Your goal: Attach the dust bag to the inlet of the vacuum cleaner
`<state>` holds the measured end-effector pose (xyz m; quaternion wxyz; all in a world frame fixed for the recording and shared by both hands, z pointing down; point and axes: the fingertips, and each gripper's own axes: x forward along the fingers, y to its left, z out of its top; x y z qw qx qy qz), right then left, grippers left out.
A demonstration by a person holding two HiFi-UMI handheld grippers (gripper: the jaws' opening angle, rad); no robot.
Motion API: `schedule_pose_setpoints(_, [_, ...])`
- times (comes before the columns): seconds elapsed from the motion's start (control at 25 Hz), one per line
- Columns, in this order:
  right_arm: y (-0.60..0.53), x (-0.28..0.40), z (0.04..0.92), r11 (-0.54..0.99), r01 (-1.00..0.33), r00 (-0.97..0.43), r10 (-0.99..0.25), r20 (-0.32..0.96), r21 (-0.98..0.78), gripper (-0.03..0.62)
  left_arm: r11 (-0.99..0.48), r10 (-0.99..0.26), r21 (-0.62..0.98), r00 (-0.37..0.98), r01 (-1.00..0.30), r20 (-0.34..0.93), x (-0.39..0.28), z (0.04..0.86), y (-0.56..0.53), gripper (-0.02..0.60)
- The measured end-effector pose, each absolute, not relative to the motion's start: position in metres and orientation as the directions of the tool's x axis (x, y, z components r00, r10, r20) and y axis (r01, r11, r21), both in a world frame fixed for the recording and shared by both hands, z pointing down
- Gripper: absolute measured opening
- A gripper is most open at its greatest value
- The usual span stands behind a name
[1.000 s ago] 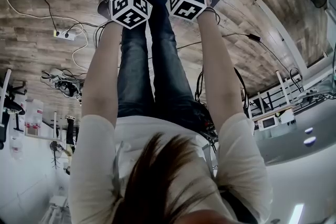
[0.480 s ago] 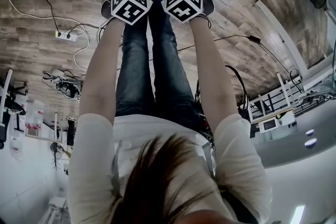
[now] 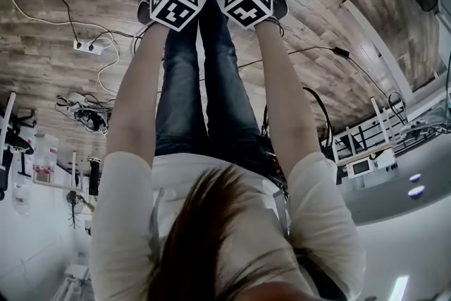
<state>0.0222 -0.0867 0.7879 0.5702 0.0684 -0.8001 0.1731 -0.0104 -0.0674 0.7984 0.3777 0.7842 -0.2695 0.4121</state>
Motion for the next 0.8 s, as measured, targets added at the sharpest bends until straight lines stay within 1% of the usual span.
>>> schedule_pose_setpoints(0.12, [-0.086, 0.023, 0.787, 0.928, -0.312, -0.338, 0.091, 0.937, -0.203, 0.12, -0.563, -0.105, 0.375, 0.514, -0.737, 0.851, -0.01, 0.798, -0.067, 0.083])
schedule_pose_setpoints(0.2, [-0.085, 0.023, 0.786, 0.929, -0.31, -0.334, 0.091, 0.938, -0.201, 0.134, -0.551, -0.096, 0.386, 0.516, -0.74, 0.851, -0.01, 0.799, -0.067, 0.088])
schedule_pose_setpoints(0.28, [-0.083, 0.022, 0.783, 0.93, -0.305, -0.334, 0.095, 0.938, -0.203, 0.154, -0.543, -0.086, 0.397, 0.519, -0.74, 0.85, -0.01, 0.798, -0.066, 0.109])
schedule_pose_setpoints(0.4, [-0.082, 0.022, 0.778, 0.927, -0.313, -0.347, 0.091, 0.933, -0.207, 0.166, -0.544, -0.087, 0.406, 0.531, -0.734, 0.843, -0.008, 0.793, -0.065, 0.156])
schedule_pose_setpoints(0.56, [-0.083, 0.019, 0.77, 0.912, -0.355, -0.37, 0.065, 0.927, -0.206, 0.179, -0.552, -0.09, 0.404, 0.534, -0.729, 0.84, -0.007, 0.786, -0.063, 0.175])
schedule_pose_setpoints(0.8, [-0.078, 0.021, 0.76, 0.892, -0.399, -0.373, 0.052, 0.926, -0.211, 0.173, -0.497, -0.163, 0.385, 0.519, -0.778, 0.839, -0.013, 0.771, -0.066, 0.178])
